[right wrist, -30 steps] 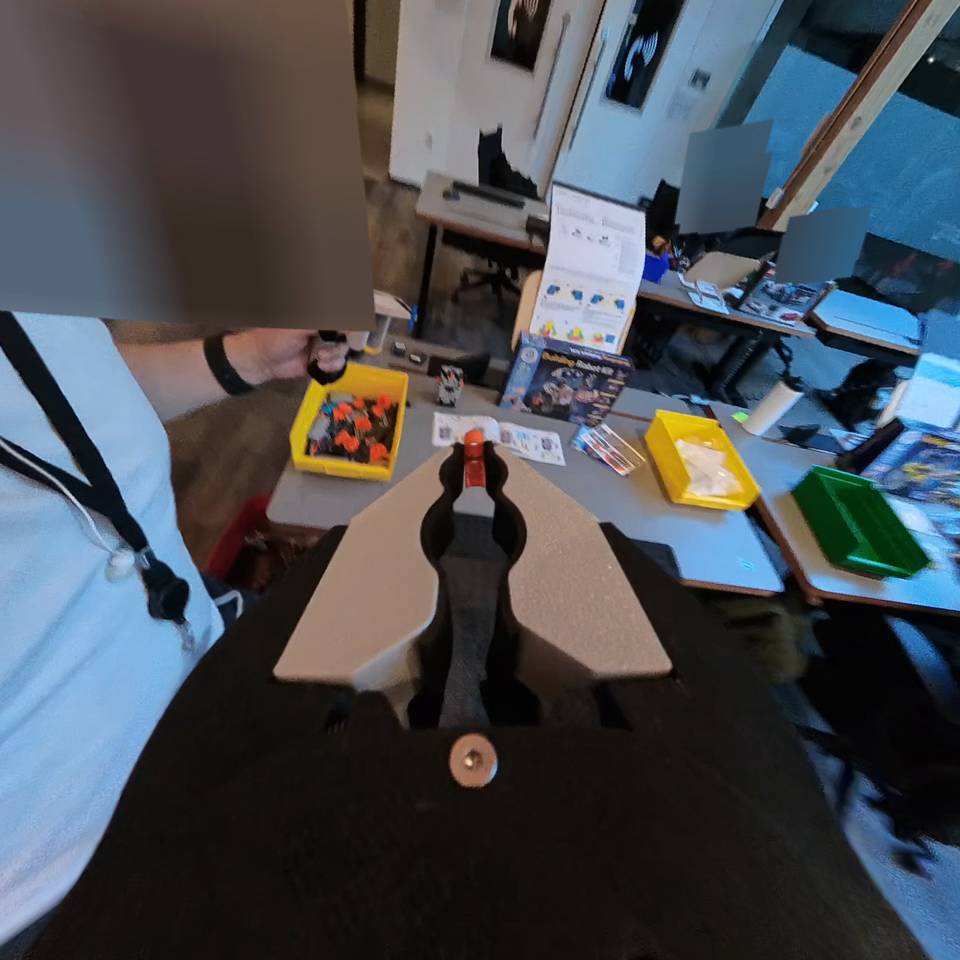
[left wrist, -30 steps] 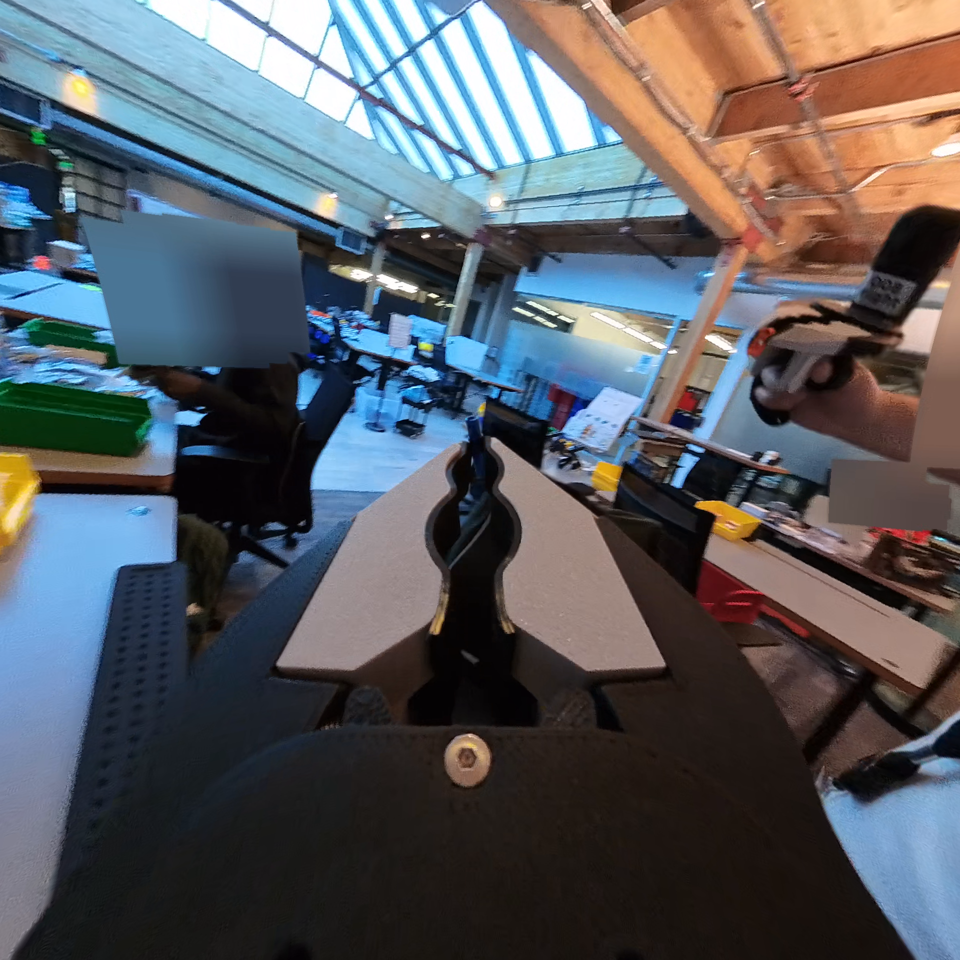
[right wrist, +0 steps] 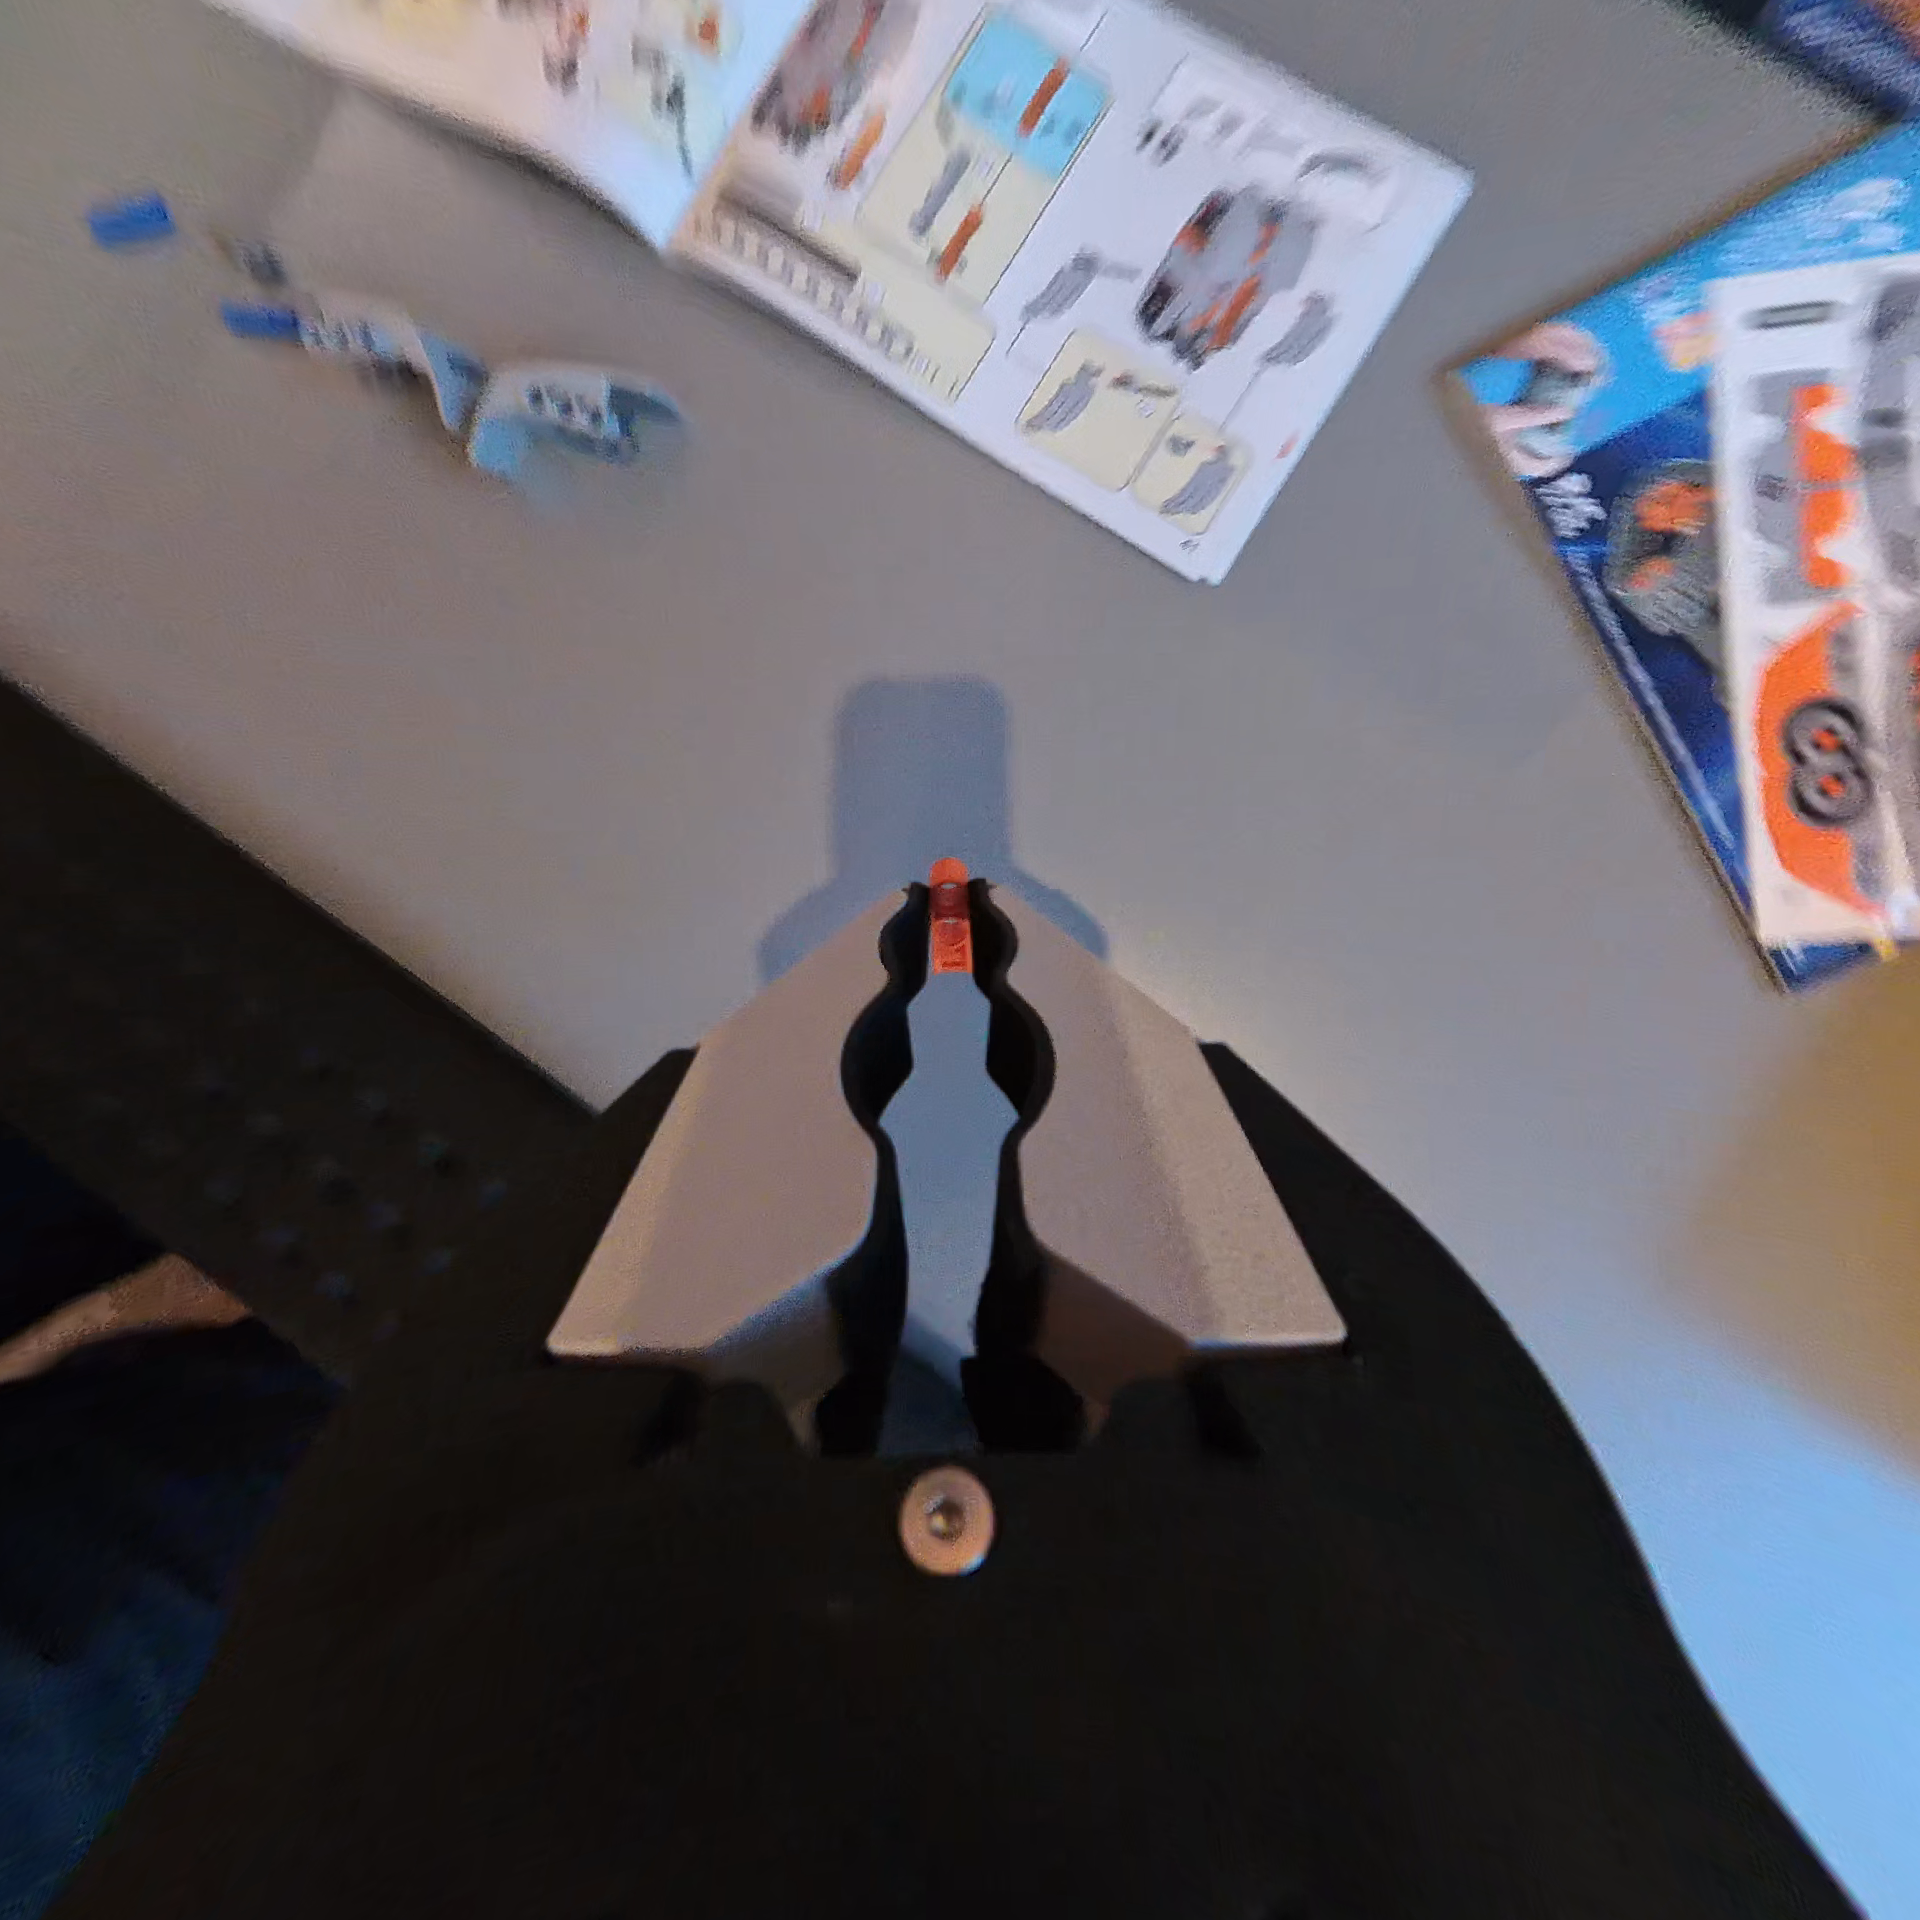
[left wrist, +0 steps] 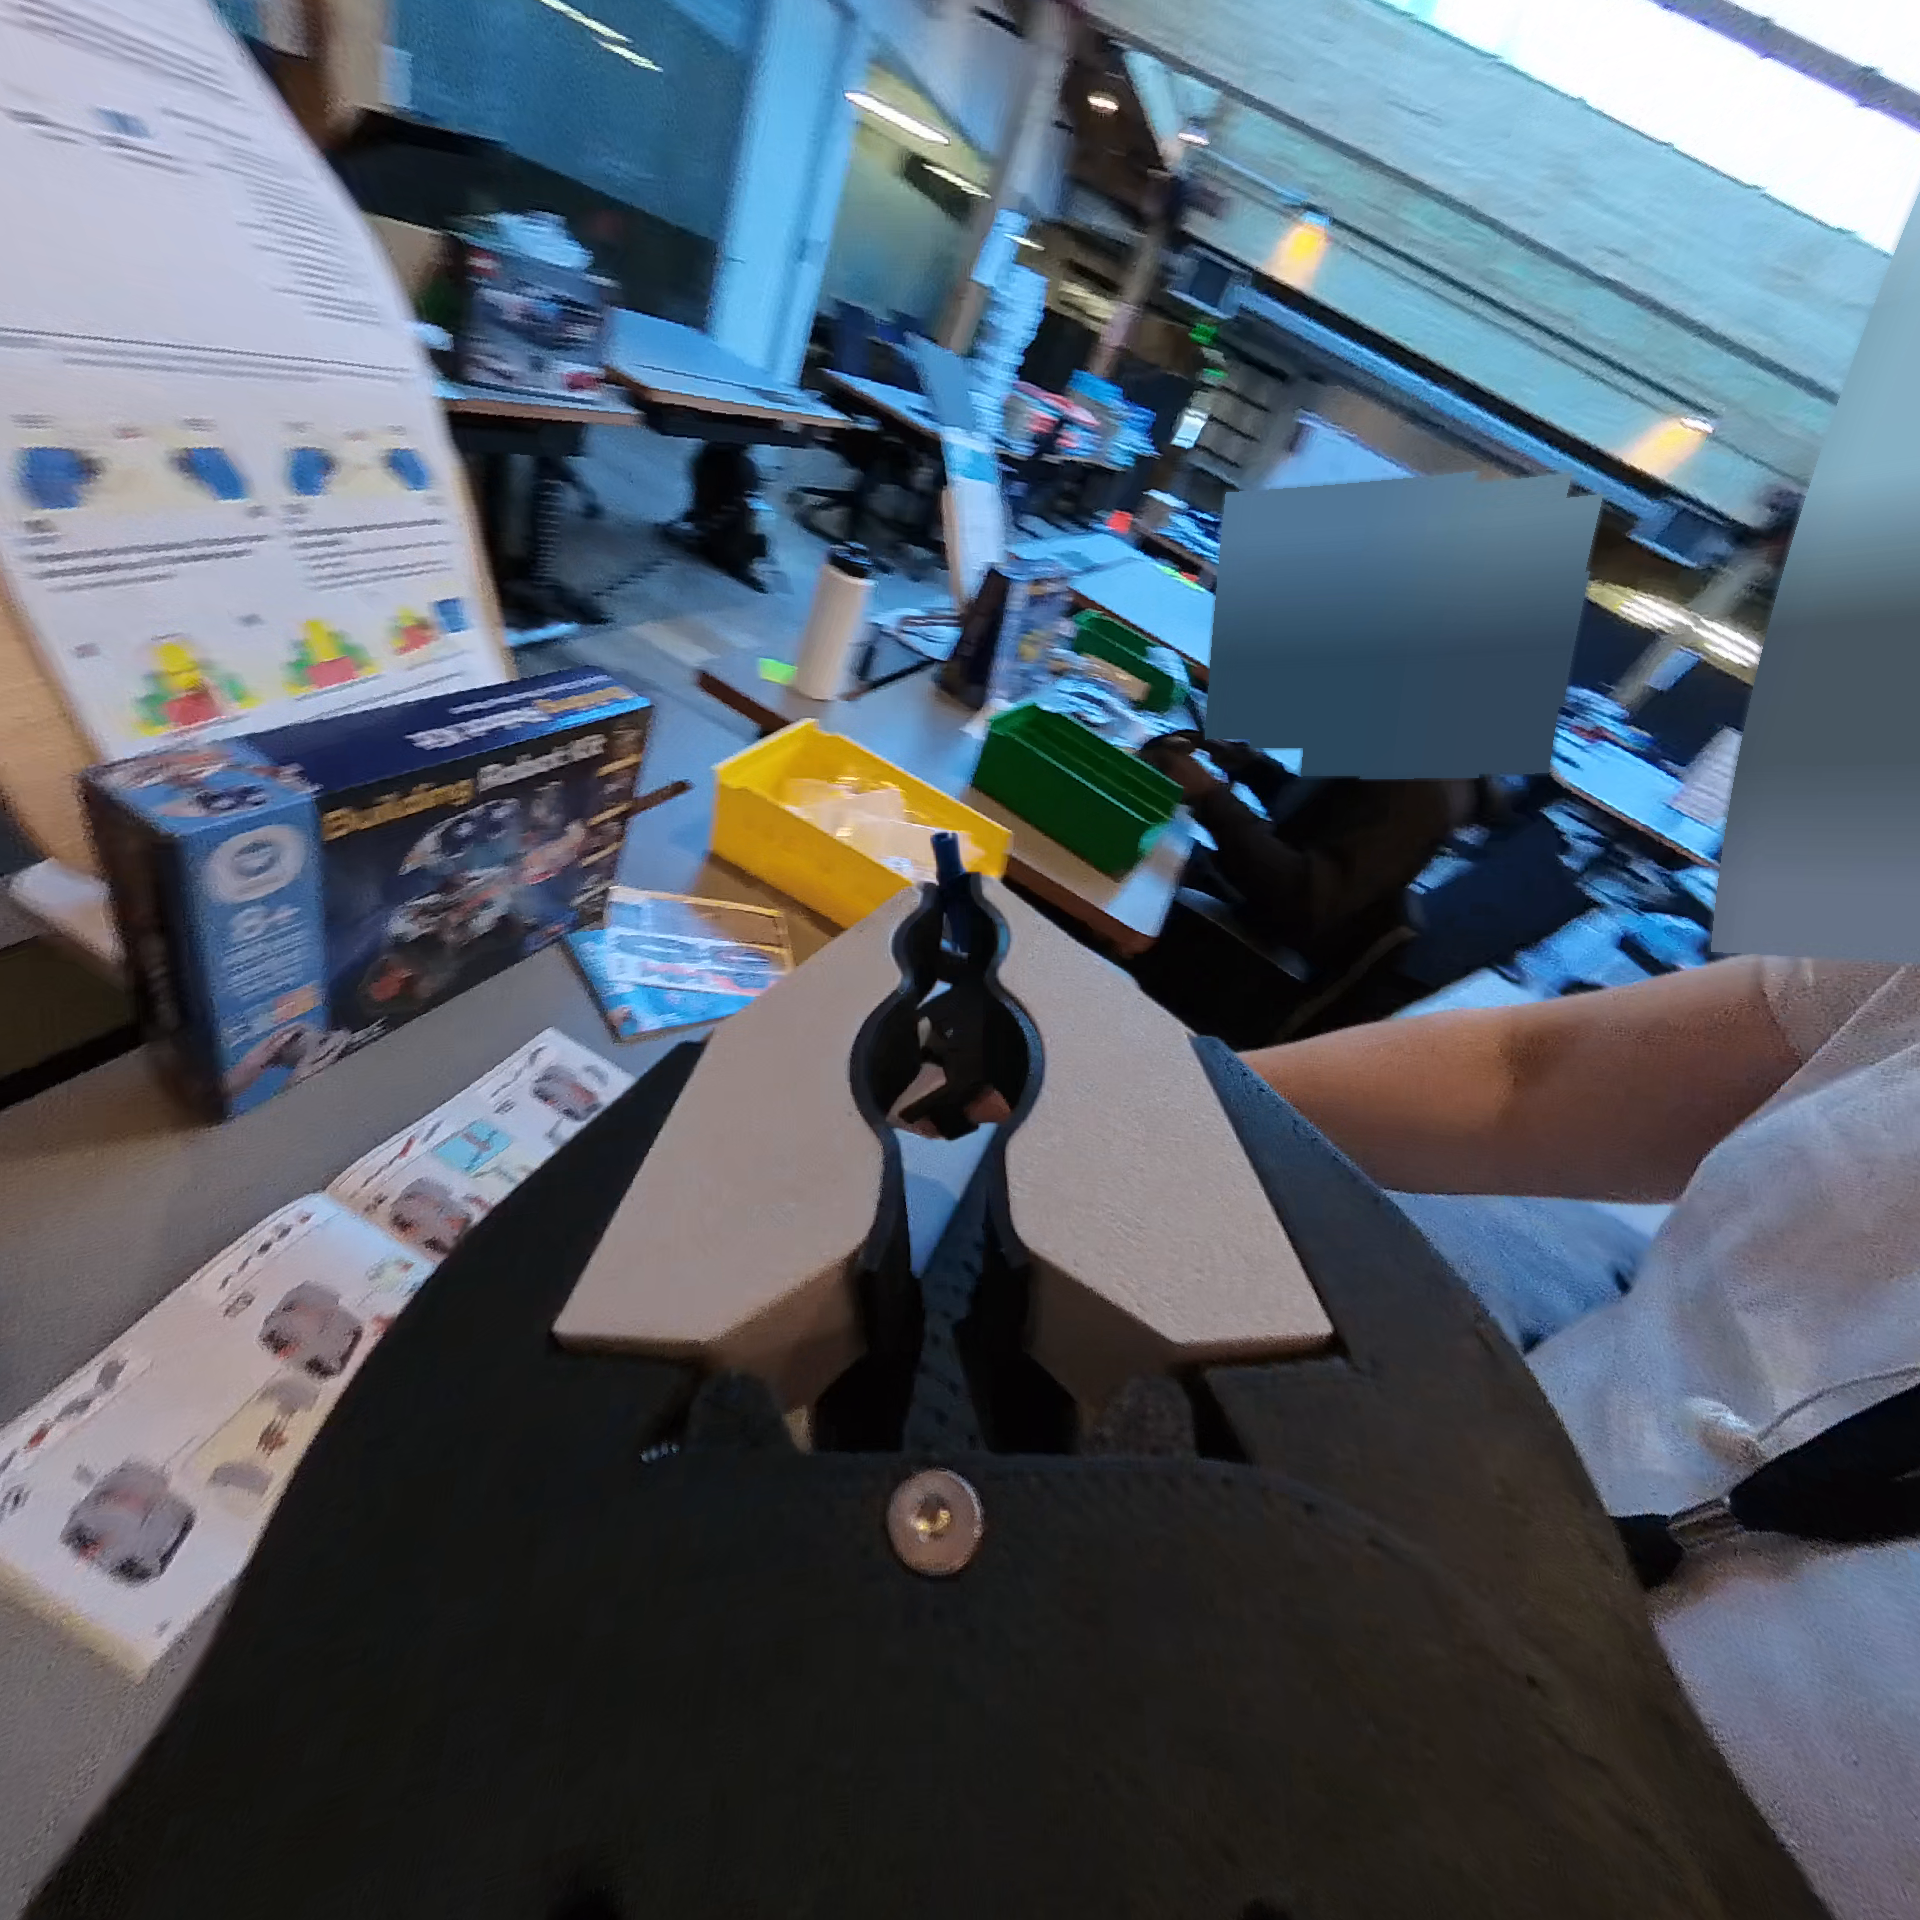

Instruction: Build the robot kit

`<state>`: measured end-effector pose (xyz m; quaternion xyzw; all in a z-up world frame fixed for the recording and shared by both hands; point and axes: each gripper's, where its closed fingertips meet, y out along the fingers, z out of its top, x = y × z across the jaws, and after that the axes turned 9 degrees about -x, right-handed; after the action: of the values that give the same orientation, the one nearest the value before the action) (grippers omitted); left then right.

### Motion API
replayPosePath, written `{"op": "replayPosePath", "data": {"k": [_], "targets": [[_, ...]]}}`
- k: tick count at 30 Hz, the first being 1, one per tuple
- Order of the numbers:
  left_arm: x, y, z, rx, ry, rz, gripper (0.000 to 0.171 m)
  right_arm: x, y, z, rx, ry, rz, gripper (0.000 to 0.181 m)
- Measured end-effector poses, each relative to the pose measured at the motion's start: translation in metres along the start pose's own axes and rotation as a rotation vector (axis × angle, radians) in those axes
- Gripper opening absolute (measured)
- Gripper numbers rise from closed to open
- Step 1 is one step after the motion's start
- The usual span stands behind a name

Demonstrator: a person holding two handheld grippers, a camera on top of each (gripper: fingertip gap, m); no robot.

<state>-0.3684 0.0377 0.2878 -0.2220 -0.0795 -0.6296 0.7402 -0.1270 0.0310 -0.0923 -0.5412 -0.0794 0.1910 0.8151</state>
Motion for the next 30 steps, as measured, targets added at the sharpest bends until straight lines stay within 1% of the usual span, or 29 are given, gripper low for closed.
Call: {"op": "replayPosePath", "data": {"k": [2, 4, 6, 8, 10, 13, 14, 15, 17, 19, 20, 22, 23, 25, 27, 29, 30], "targets": [[0.006, 0.006, -0.002, 0.035, -0.038, 0.065, 0.001, 0.005, 0.023, -0.004, -0.072, -0.132, 0.027, 0.006], [0.014, 0.010, -0.008, 0.043, -0.057, 0.111, 0.001, 0.008, 0.037, -0.011, -0.123, -0.233, 0.041, 0.006], [0.023, 0.012, -0.016, 0.052, -0.061, 0.155, 0.002, 0.008, 0.046, -0.015, -0.140, -0.308, 0.061, 0.006], [0.034, 0.013, -0.026, 0.077, -0.061, 0.166, 0.002, 0.011, 0.055, -0.019, -0.136, -0.364, 0.049, 0.007], [0.043, 0.014, -0.043, 0.093, -0.054, 0.170, 0.002, 0.011, 0.062, -0.020, -0.113, -0.393, 0.057, 0.008], [0.051, 0.014, -0.077, 0.130, -0.025, 0.172, 0.002, 0.007, 0.066, -0.022, -0.047, -0.410, 0.110, 0.023], [0.051, 0.014, -0.091, 0.143, -0.016, 0.175, 0.001, 0.010, 0.063, -0.021, -0.012, -0.413, 0.093, 0.023], [0.053, 0.015, -0.105, 0.153, -0.006, 0.170, 0.002, 0.015, 0.056, -0.017, 0.045, -0.410, 0.076, 0.023], [0.055, 0.018, -0.134, 0.168, 0.024, 0.145, 0.001, 0.021, 0.031, -0.010, 0.196, -0.385, 0.068, 0.023], [0.054, 0.026, -0.164, 0.167, 0.046, 0.122, 0.002, 0.030, -0.002, -0.008, 0.354, -0.370, 0.022, 0.021], [0.057, 0.032, -0.179, 0.154, 0.053, 0.082, 0.002, 0.032, -0.020, -0.010, 0.428, -0.371, -0.012, 0.021], [0.065, 0.047, -0.203, 0.150, 0.061, 0.011, 0.002, 0.025, -0.057, -0.017, 0.575, -0.397, -0.065, 0.021], [0.073, 0.057, -0.215, 0.142, 0.072, -0.031, 0.002, 0.014, -0.076, -0.024, 0.646, -0.408, -0.083, 0.021], [0.104, 0.076, -0.239, 0.110, 0.036, -0.169, 0.002, -0.026, -0.120, -0.047, 0.806, -0.429, -0.060, 0.021], [0.139, 0.088, -0.259, 0.097, -0.042, -0.285, 0.002, -0.080, -0.160, -0.087, 0.928, -0.422, 0.022, 0.024], [0.166, 0.095, -0.275, 0.125, -0.121, -0.315, 0.001, -0.133, -0.190, -0.136, 1.010, -0.404, 0.106, 0.024], [0.177, 0.097, -0.279, 0.134, -0.169, -0.326, 0.002, -0.158, -0.207, -0.157, 1.050, -0.422, 0.129, 0.023]]}}
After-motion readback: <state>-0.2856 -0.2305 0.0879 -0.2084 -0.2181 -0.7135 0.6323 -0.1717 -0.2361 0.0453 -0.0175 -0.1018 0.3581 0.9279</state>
